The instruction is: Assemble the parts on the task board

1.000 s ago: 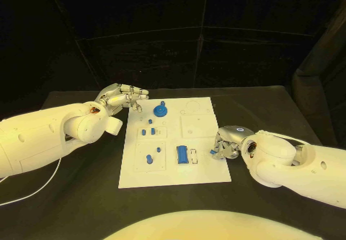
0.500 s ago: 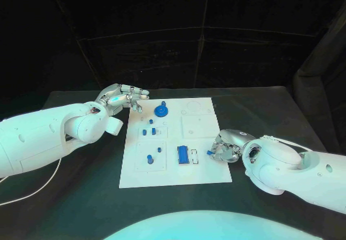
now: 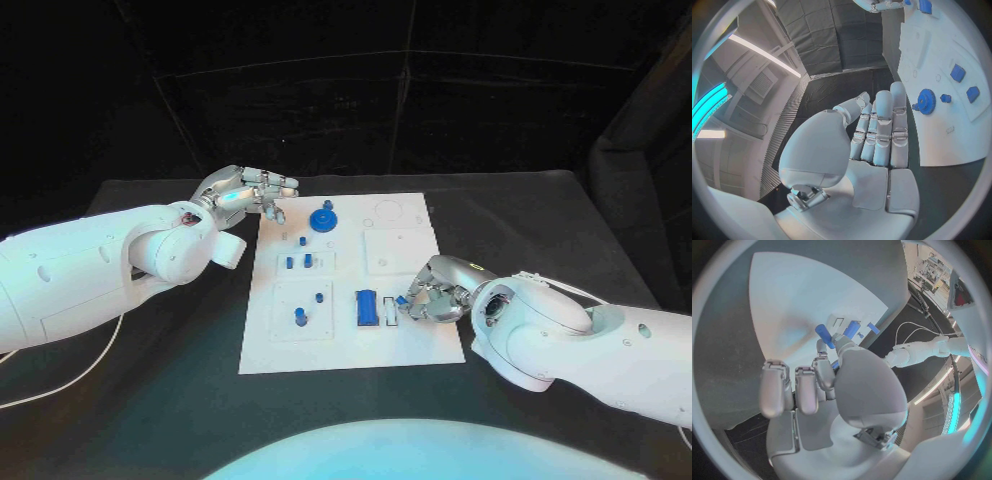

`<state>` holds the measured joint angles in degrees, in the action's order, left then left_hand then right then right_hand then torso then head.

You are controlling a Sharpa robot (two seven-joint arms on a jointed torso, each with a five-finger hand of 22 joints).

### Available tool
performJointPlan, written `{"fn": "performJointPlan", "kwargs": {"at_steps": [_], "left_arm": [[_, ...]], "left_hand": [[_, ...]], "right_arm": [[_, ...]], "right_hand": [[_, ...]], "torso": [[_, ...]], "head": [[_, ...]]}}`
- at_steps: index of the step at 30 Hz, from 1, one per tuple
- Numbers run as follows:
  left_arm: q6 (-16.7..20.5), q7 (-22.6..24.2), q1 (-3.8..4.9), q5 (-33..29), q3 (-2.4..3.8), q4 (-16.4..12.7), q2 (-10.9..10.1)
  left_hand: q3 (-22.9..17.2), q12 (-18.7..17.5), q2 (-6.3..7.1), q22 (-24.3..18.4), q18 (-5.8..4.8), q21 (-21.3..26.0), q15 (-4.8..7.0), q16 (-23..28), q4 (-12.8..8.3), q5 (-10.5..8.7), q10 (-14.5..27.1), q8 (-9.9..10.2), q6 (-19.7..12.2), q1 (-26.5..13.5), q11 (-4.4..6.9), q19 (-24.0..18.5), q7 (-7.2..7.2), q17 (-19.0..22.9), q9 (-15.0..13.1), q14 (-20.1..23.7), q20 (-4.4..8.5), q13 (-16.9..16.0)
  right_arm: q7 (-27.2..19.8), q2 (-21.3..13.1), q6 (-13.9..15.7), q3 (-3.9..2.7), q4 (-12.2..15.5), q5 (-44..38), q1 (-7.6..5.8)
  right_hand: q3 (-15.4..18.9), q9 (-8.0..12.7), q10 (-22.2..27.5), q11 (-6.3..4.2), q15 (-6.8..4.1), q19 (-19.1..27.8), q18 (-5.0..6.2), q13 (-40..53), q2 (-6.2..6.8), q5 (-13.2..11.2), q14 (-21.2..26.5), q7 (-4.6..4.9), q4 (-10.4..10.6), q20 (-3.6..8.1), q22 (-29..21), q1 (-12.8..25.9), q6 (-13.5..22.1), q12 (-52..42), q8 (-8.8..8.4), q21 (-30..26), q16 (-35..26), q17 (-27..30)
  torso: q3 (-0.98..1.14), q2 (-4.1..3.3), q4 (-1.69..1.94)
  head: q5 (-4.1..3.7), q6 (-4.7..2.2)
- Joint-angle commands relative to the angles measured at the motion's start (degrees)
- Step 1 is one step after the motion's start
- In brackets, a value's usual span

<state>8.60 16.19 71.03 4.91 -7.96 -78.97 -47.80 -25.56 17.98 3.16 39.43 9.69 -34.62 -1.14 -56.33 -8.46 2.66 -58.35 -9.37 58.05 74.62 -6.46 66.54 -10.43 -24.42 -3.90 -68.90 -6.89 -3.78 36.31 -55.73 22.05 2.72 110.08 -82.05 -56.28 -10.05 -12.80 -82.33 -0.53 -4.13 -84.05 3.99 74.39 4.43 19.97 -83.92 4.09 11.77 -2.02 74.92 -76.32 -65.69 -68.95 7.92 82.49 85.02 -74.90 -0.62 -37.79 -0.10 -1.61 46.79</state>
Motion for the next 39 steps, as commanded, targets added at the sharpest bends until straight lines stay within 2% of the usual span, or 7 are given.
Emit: {"fn": "performJointPlan", "kwargs": {"at_steps": [1,8,11,13,31,36,39], "left_arm": [[-0.35,0.49,0.07,-0.16,0.04,-0.13,0.02],[-0.38,0.45,0.07,-0.16,0.04,-0.03,0.17],[-0.38,0.43,0.07,-0.16,0.04,-0.01,0.21],[-0.38,0.42,0.07,-0.16,0.04,0.01,0.22],[-0.55,0.24,0.07,-0.16,0.04,0.0,0.26],[-0.53,0.14,0.07,-0.16,0.04,0.04,0.24],[-0.55,0.1,0.07,-0.16,0.04,0.05,0.24]], "left_hand": [[0.1,0.37,-0.27,-0.06,0.81,0.21,-0.15,0.1,-0.04,0.26,0.14,-0.24,0.11,-0.4,0.01,-0.31,-0.05,0.08,0.0,0.37,0.01,0.03],[0.1,0.37,-0.27,-0.06,0.81,0.21,-0.15,0.1,-0.04,0.26,0.14,-0.24,0.11,-0.4,0.01,-0.31,-0.05,0.08,0.0,0.37,0.01,0.03],[0.1,0.37,-0.27,-0.06,0.81,0.21,-0.15,0.1,-0.04,0.26,0.14,-0.24,0.11,-0.4,0.01,-0.31,-0.05,0.08,0.0,0.37,0.01,0.03],[0.1,0.37,-0.27,-0.06,0.81,0.21,-0.15,0.1,-0.04,0.26,0.14,-0.24,0.11,-0.4,0.01,-0.31,-0.05,0.08,0.0,0.37,0.01,0.03],[0.1,0.37,-0.27,-0.06,0.81,0.21,-0.15,0.1,-0.04,0.26,0.14,-0.24,0.11,-0.4,0.01,-0.31,-0.05,0.08,0.0,0.37,0.01,0.03],[0.06,0.41,-0.29,-0.09,0.82,0.24,-0.11,0.07,-0.15,0.26,0.14,-0.28,0.12,-0.28,0.03,-0.3,-0.05,0.14,0.0,0.4,0.04,0.03],[0.06,0.41,-0.29,-0.09,0.82,0.24,-0.11,0.07,-0.15,0.26,0.14,-0.28,0.12,-0.28,0.03,-0.3,-0.05,0.14,0.0,0.4,0.04,0.03]], "right_arm": [[-0.41,0.37,2.52,-0.01,-0.1,2.97,-0.06],[0.09,1.39,0.37,-0.01,-0.92,4.2,-0.06],[0.3,1.82,-0.16,-0.01,-1.18,4.51,-0.07],[0.38,2.1,-0.44,-0.01,-1.35,4.63,-0.07],[1.07,4.49,-2.41,-0.01,-3.66,4.25,-0.07],[0.92,4.89,-2.37,-0.01,-4.09,3.95,-0.07],[0.86,5.17,-2.28,-0.01,-4.31,3.74,-0.08]], "right_hand": [[-0.46,-0.2,-0.49,-0.15,-0.3,-0.8,-1.14,0.25,0.01,0.19,-4.47,-0.17,0.64,0.12,1.22,1.23,-0.78,-0.43,-0.19,0.38,0.48,-6.97],[-1.18,-0.73,-0.96,-0.55,-0.62,-1.04,-1.24,0.85,0.26,0.8,-4.54,-0.7,1.54,0.39,1.79,2.86,-1.99,-1.15,0.35,0.68,0.68,-7.33],[-0.99,-1.29,-1.15,-0.82,-0.88,-1.08,-1.26,1.03,0.81,5.14,-4.56,-1.03,2.02,0.66,1.87,4.21,-2.7,-1.27,0.82,0.72,0.74,-7.47],[-0.9,-1.48,-1.21,-0.89,-0.94,-1.09,-1.26,1.12,0.84,5.62,-4.57,-1.13,2.06,0.72,1.87,4.41,-2.91,-1.36,0.99,0.71,0.76,-7.52],[-0.57,-1.94,-1.23,-1.04,-1.07,-1.09,-1.26,1.05,0.99,5.98,-4.56,-1.29,2.12,0.85,1.88,4.9,-3.22,-1.19,1.33,0.7,0.75,-7.51],[2.08,-2.63,-1.18,-0.93,-1.01,-1.04,-1.25,0.78,2.29,7.44,-4.52,-1.18,3.61,0.87,1.78,8.04,-3.18,-0.69,1.6,0.62,0.65,-7.38],[3.89,-3.03,-1.21,-0.93,-1.0,-1.04,-1.25,0.7,2.41,6.3,-4.52,-1.2,4.43,0.85,1.78,9.62,-3.14,-0.51,1.75,0.6,0.63,-7.38]], "torso": [[-0.03,-0.02,0.0],[-0.1,-0.01,0.02],[-0.1,0.01,0.06],[-0.09,0.03,0.01],[-0.09,0.08,-0.02],[-0.07,0.06,-0.06],[-0.08,0.05,-0.08]], "head": [[0.09,0.09],[0.1,0.41],[0.07,0.45],[0.12,0.46],[0.35,0.64],[0.36,0.64],[0.35,0.61]]}}
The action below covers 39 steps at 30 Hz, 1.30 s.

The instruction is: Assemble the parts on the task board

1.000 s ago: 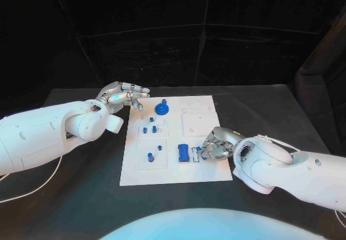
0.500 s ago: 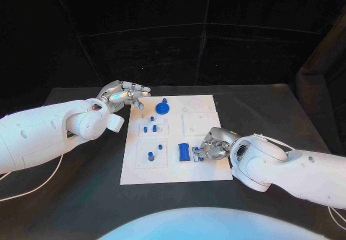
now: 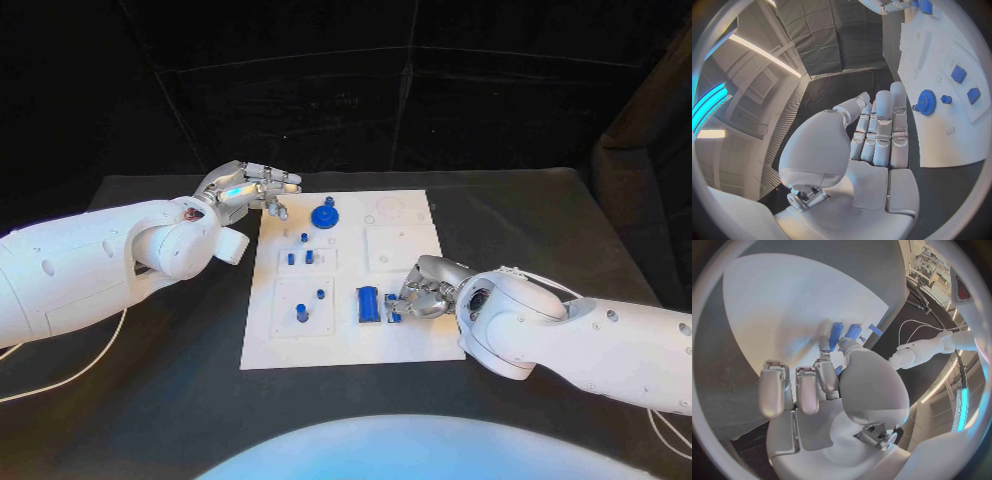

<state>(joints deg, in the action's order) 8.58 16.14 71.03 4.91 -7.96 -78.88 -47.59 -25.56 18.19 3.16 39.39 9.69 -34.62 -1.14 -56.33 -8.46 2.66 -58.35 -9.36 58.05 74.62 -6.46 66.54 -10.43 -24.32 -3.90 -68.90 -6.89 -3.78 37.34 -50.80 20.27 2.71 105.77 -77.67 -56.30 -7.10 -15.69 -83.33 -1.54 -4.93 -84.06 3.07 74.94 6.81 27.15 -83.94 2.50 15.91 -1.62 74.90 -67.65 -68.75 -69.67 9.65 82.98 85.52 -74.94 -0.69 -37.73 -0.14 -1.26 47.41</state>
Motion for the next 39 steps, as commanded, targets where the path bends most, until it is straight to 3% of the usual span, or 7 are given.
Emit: {"fn": "performJointPlan", "kwargs": {"at_steps": [1,3,8,11,16,23,39], "left_arm": [[-0.54,0.13,0.07,-0.16,0.05,-0.03,0.05],[-0.56,0.12,0.08,-0.16,0.05,-0.02,0.05],[-0.61,0.04,0.08,-0.16,0.05,0.0,0.07],[-0.62,0.03,0.08,-0.16,0.05,0.01,0.07],[-0.63,0.01,0.08,-0.16,0.05,0.02,0.07],[-0.65,0.0,0.07,-0.16,0.04,0.07,0.04],[-0.61,-0.12,0.07,-0.16,0.03,0.58,0.15]], "left_hand": [[0.06,0.2,-0.29,-0.05,0.82,0.24,-0.11,0.07,-0.15,0.26,0.14,-0.28,0.12,-0.29,0.03,-0.31,-0.05,0.05,0.0,0.41,0.04,0.03],[0.06,0.2,-0.29,-0.05,0.82,0.24,-0.11,0.07,-0.15,0.26,0.14,-0.28,0.12,-0.29,0.03,-0.31,-0.05,0.05,0.0,0.41,0.04,0.03],[0.06,0.2,-0.29,-0.05,0.82,0.24,-0.11,0.07,-0.15,0.26,0.14,-0.28,0.12,-0.29,0.03,-0.31,-0.05,0.05,0.0,0.41,0.04,0.03],[0.06,0.2,-0.29,-0.05,0.82,0.24,-0.11,0.07,-0.15,0.26,0.14,-0.28,0.12,-0.29,0.03,-0.31,-0.05,0.05,0.0,0.41,0.04,0.03],[0.06,0.2,-0.29,-0.05,0.82,0.24,-0.11,0.07,-0.15,0.26,0.14,-0.28,0.12,-0.29,0.03,-0.31,-0.05,0.05,0.0,0.41,0.04,0.03],[0.06,0.2,-0.29,-0.05,0.82,0.24,-0.11,0.07,-0.15,0.26,0.14,-0.28,0.12,-0.29,0.03,-0.31,-0.05,0.05,0.0,0.41,0.04,0.03],[0.06,0.2,-0.29,-0.05,0.82,0.24,-0.11,0.07,-0.15,0.26,0.14,-0.28,0.12,-0.29,0.03,-0.31,-0.05,0.05,0.0,0.41,0.04,0.03]], "right_arm": [[-0.19,0.33,-0.44,0.0,-0.08,-0.72,-0.06],[-0.2,0.44,-0.31,0.0,-0.19,-0.86,-0.06],[-0.32,0.76,0.66,-0.01,-0.41,-1.41,-0.06],[-0.41,0.77,1.03,-0.01,-0.44,-1.53,-0.06],[-0.71,0.48,1.34,-0.01,-0.23,-1.69,-0.06],[-3.07,-1.21,-0.11,-0.01,0.92,-1.41,-0.06],[-3.85,-2.63,-4.58,0.01,1.08,-0.66,-0.06]], "right_hand": [[1.53,-0.3,-0.22,0.06,-0.2,-1.03,-0.33,0.13,-0.12,-1.95,-4.5,0.38,0.41,0.46,1.8,1.31,-0.03,0.28,0.06,0.1,0.12,-7.34],[2.32,-0.52,-0.22,0.04,-0.21,-1.02,-0.32,0.09,-0.36,-3.49,-4.49,0.36,0.49,0.46,1.78,1.76,0.05,0.38,0.1,0.08,0.09,-7.3],[6.55,-1.59,-0.12,0.02,-0.25,-0.97,-0.29,-0.1,-1.36,-12.64,-4.42,0.29,0.62,0.49,1.67,4.07,0.51,0.91,0.29,-0.04,-0.15,-7.0],[7.8,-1.94,-0.08,0.03,-0.24,-0.94,-0.27,-0.12,-1.7,-14.51,-4.4,0.29,0.66,0.49,1.61,4.34,0.67,1.03,0.34,-0.1,-0.24,-6.89],[8.54,-2.19,-0.08,0.04,-0.24,-0.94,-0.27,-0.06,-1.98,-15.11,-4.4,0.3,0.58,0.48,1.62,4.17,0.8,1.01,0.37,-0.11,-0.27,-6.86],[10.01,-3.09,-0.02,0.16,-0.15,-0.82,-0.24,0.26,-1.84,-14.78,-4.39,0.47,-1.95,0.43,1.46,-1.39,1.37,0.87,0.43,-0.27,-0.38,-6.77],[11.3,-3.61,0.04,0.24,-0.08,-0.81,-0.24,0.35,-2.14,-15.71,-4.37,0.56,-2.88,0.34,1.5,-3.25,1.53,0.91,0.51,-0.29,-0.47,-6.68]], "torso": [[0.0,-0.01,-0.04],[-0.01,-0.02,-0.04],[-0.01,-0.02,-0.08],[-0.01,-0.02,-0.07],[0.01,0.02,-0.09],[0.02,0.07,-0.16],[-0.03,-0.03,-0.09]], "head": [[0.0,-0.01],[-0.01,-0.01],[-0.02,0.02],[-0.01,0.01],[0.01,0.07],[-0.07,0.04],[-0.08,0.04]]}}
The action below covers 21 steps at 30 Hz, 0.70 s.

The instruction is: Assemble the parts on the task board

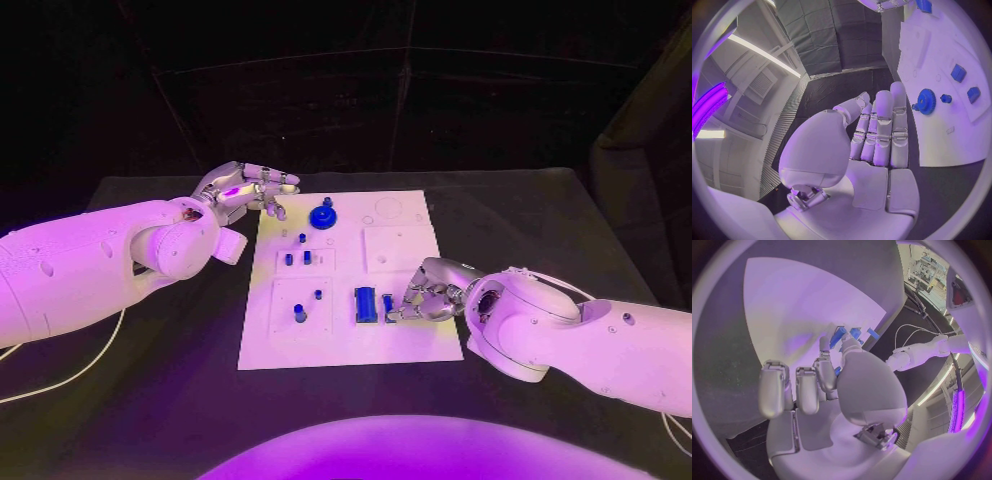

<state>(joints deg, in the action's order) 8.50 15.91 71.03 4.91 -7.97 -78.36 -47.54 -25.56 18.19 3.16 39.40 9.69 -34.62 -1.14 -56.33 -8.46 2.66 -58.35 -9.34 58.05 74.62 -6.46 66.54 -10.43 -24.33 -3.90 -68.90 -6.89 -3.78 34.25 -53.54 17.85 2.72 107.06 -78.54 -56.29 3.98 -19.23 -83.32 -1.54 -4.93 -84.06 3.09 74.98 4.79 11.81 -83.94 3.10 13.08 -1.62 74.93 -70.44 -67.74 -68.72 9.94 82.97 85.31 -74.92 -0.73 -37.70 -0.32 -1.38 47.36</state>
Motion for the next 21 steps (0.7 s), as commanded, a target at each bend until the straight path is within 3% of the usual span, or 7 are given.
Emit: {"fn": "performJointPlan", "kwargs": {"at_steps": [1,14,21], "left_arm": [[-0.52,0.1,0.07,-0.16,0.04,0.07,0.1],[-0.63,0.06,0.08,-0.16,0.04,0.09,0.19],[-0.59,0.13,0.07,-0.16,0.03,0.12,0.24]], "left_hand": [[0.06,0.2,-0.29,-0.06,0.82,0.24,-0.11,0.07,-0.15,0.26,0.14,-0.31,0.12,-0.29,0.03,-0.31,-0.05,0.06,0.0,0.41,0.04,0.03],[0.06,0.2,-0.29,-0.06,0.82,0.24,-0.11,0.07,-0.15,0.26,0.14,-0.31,0.12,-0.29,0.03,-0.31,-0.05,0.06,0.0,0.41,0.04,0.03],[0.06,0.2,-0.29,-0.06,0.82,0.24,-0.11,0.07,-0.15,0.26,0.14,-0.31,0.12,-0.29,0.03,-0.31,-0.05,0.06,0.0,0.41,0.04,0.03]], "right_arm": [[-0.73,0.22,-2.34,0.0,-0.39,0.21,-0.06],[0.02,1.81,-2.29,0.0,-2.47,-0.12,-0.06],[-1.54,2.09,-0.95,0.0,-2.63,0.07,-0.05]], "right_hand": [[0.22,-0.07,0.03,0.24,-0.09,-0.8,-0.26,0.31,-0.12,-0.36,-4.37,-0.04,-0.05,0.35,1.48,-0.46,0.52,-0.04,0.22,-0.29,-0.26,-6.7],[0.51,-0.38,0.06,0.23,-0.07,-0.83,-0.27,0.3,-1.51,-0.06,-4.39,-0.05,-0.32,0.32,1.58,-1.39,0.52,0.06,0.3,-0.26,-0.23,-6.79],[0.95,-0.45,0.05,0.27,-0.06,-0.78,-0.25,0.36,-1.44,0.08,-4.37,0.02,-0.41,0.31,1.47,-1.46,0.71,0.01,0.21,-0.33,-0.3,-6.68]], "torso": [[0.01,-0.06,0.12],[-0.01,-0.08,0.09],[0.01,0.02,0.1]], "head": [[0.01,0.12],[0.21,0.33],[0.24,0.38]]}}
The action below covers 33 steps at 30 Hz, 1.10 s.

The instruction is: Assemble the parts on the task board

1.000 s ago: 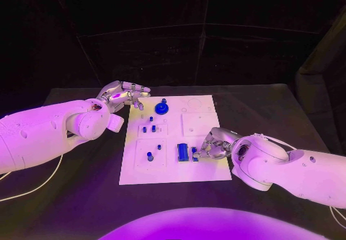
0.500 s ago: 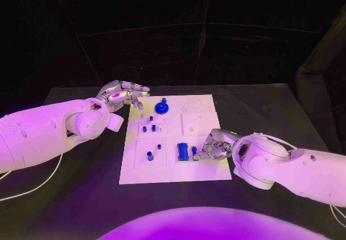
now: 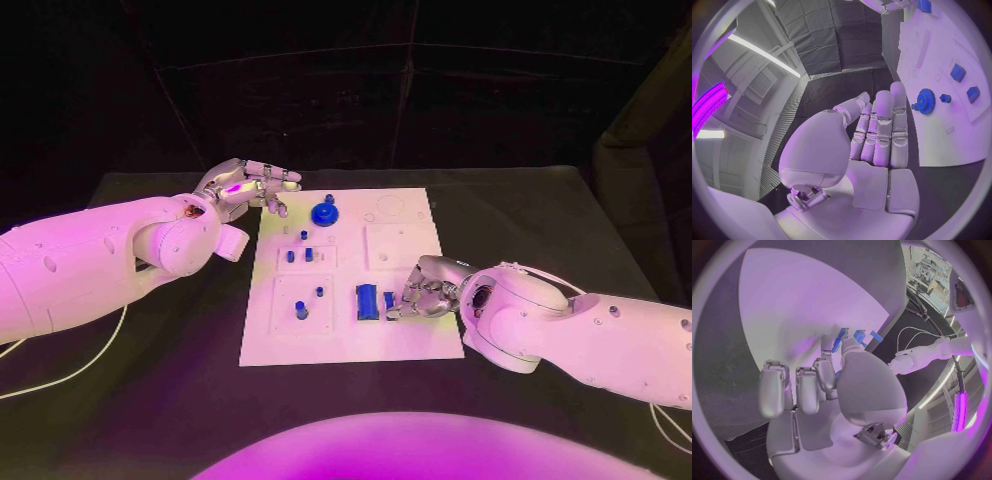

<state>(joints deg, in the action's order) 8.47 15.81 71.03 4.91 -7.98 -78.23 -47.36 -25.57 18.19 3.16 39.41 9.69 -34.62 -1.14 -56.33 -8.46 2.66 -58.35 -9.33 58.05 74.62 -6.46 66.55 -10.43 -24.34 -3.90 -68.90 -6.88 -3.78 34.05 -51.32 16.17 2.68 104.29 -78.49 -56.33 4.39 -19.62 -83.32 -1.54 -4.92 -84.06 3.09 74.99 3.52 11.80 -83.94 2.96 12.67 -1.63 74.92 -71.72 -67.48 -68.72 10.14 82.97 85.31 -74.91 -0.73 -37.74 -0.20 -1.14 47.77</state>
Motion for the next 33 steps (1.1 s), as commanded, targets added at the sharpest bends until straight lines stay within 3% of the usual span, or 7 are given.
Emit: {"fn": "performJointPlan", "kwargs": {"at_steps": [1,8,17,19,22,25,33], "left_arm": [[-0.51,0.28,0.07,-0.16,0.04,0.01,0.06],[0.25,2.54,0.05,-0.16,0.02,-0.09,0.05],[0.34,6.38,0.03,-6.73,0.02,0.25,-0.1],[0.54,7.33,0.03,-8.44,0.02,0.99,0.3],[0.84,8.56,-0.02,-9.92,0.02,2.57,1.4],[1.07,9.55,-0.19,-11.26,0.01,4.58,2.79],[3.38,11.99,-0.86,-14.73,0.03,11.68,7.86]], "left_hand": [[0.06,0.2,-0.29,-0.07,0.82,0.24,-0.11,0.07,-0.15,0.26,0.14,-0.31,0.12,-0.29,0.03,-0.31,-0.05,0.07,0.0,0.41,0.04,0.03],[0.0,0.23,-0.3,-0.1,0.82,0.26,-0.08,0.03,-0.3,0.26,0.18,-0.35,0.11,-0.15,0.03,-0.29,-0.06,0.15,0.01,0.44,0.07,0.04],[1.26,0.46,0.34,-0.61,0.72,1.06,-0.33,0.56,0.31,0.26,0.13,-0.42,-0.06,-1.61,-0.01,-1.04,0.02,0.73,0.04,1.55,-0.16,0.04],[2.78,0.5,0.58,-2.58,0.73,4.28,-0.8,4.58,0.74,0.12,0.17,-0.57,-0.13,-2.32,-0.08,-4.21,-0.03,2.94,0.04,5.51,-0.59,0.09],[3.24,-0.4,0.31,-5.7,0.01,9.69,-2.31,12.79,1.41,0.55,0.61,-0.35,-0.48,-3.01,-0.81,-10.47,-0.14,6.73,0.12,12.5,-1.73,0.26],[4.26,-2.75,0.28,-11.35,-0.95,18.11,-5.08,24.26,2.13,0.38,0.61,0.53,-1.13,-3.53,-1.81,-18.55,-0.45,12.03,0.15,17.22,-4.15,0.29],[8.98,-8.57,0.16,-19.49,0.31,27.92,-8.16,38.18,3.65,0.24,1.7,3.31,-2.59,-3.99,-3.48,-26.8,-0.9,18.37,0.21,19.88,-8.73,0.29]], "right_arm": [[-2.04,-0.3,1.1,0.03,0.24,0.59,-0.02],[-7.94,-2.35,3.09,0.0,-0.01,10.17,-0.11],[-29.77,-3.9,10.65,-0.06,-5.63,37.23,-3.68],[-37.55,-2.84,11.42,-0.06,-9.46,46.74,-5.25],[-45.95,-0.54,10.89,-0.08,-15.56,57.12,-6.8],[-51.51,2.36,8.57,-0.09,-21.66,62.81,-7.68],[-59.78,11.72,1.81,-0.16,-37.18,68.86,-8.52]], "right_hand": [[0.73,-0.07,0.05,0.3,-0.05,-0.76,-0.24,0.35,-0.08,0.12,-4.36,0.2,0.03,0.3,1.43,-0.11,0.56,0.02,-0.04,-0.36,-0.33,-6.65],[3.39,0.18,1.41,1.08,0.53,0.01,0.13,-1.57,1.35,-0.34,-3.96,1.15,0.61,-0.02,-0.37,0.61,3.47,3.1,-1.63,-1.44,-1.48,-4.87],[3.5,0.66,5.67,2.01,1.25,1.72,1.01,-9.13,-0.82,1.04,-3.16,2.31,-1.48,-0.66,-4.76,-4.04,6.46,13.97,-3.34,-4.23,-4.25,-0.94],[2.48,1.09,12.2,2.41,1.53,5.54,2.75,-18.89,-2.32,0.81,-0.93,2.88,-2.73,-0.87,-13.61,-6.55,7.41,28.43,-3.97,-9.89,-9.89,6.69],[0.85,2.37,17.91,4.23,3.25,19.56,7.47,-34.32,-4.14,0.51,10.13,4.5,-3.7,-2.58,-43.43,-10.16,8.89,46.78,-5.54,-34.7,-39.63,37.58],[0.0,3.92,23.88,7.57,6.78,26.4,6.59,-43.49,-4.22,-0.16,19.44,6.86,-4.02,-5.23,-50.08,-12.12,10.82,56.64,-6.57,-45.97,-53.67,44.61],[0.66,10.82,22.51,9.89,11.49,27.66,7.55,-62.86,-5.78,-4.84,22.9,7.59,-8.2,-10.83,-65.91,-10.86,12.49,65.06,-6.52,-68.87,-78.27,64.02]], "torso": [[0.01,0.08,-0.09],[-0.07,0.24,-0.12],[-0.16,0.76,-0.18],[-0.3,1.47,-0.19],[-0.52,2.39,-0.08],[-0.7,3.22,-0.08],[-0.66,4.52,-0.1]], "head": [[0.02,-0.08],[-0.03,-0.54],[-0.4,-2.88],[-0.45,-3.35],[-0.81,-4.57],[-0.96,-5.56],[-1.14,-8.89]]}}
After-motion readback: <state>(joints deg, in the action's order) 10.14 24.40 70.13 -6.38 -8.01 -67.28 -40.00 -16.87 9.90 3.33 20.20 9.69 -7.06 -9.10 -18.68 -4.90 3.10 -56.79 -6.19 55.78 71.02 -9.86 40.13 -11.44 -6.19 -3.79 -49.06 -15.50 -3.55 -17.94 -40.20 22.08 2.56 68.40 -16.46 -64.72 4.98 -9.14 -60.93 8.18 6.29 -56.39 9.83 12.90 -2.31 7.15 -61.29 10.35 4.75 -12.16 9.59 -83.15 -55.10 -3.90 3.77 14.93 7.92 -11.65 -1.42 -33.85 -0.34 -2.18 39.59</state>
